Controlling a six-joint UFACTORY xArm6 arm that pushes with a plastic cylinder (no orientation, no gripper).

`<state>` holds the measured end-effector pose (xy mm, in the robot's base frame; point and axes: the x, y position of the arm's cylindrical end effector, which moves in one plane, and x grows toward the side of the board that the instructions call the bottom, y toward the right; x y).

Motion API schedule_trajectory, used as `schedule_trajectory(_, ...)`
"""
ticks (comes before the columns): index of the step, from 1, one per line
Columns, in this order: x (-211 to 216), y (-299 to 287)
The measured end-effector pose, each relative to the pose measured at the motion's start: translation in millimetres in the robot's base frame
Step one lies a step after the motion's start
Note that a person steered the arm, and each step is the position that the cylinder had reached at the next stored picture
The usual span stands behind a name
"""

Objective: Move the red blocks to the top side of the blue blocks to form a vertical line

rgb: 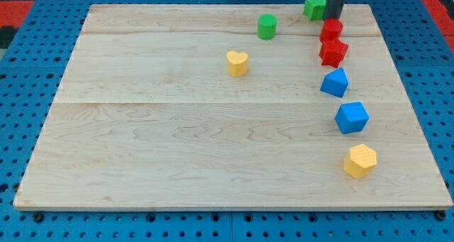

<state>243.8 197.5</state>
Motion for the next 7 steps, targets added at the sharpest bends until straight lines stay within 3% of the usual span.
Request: schedule_trajectory(7,46,-3)
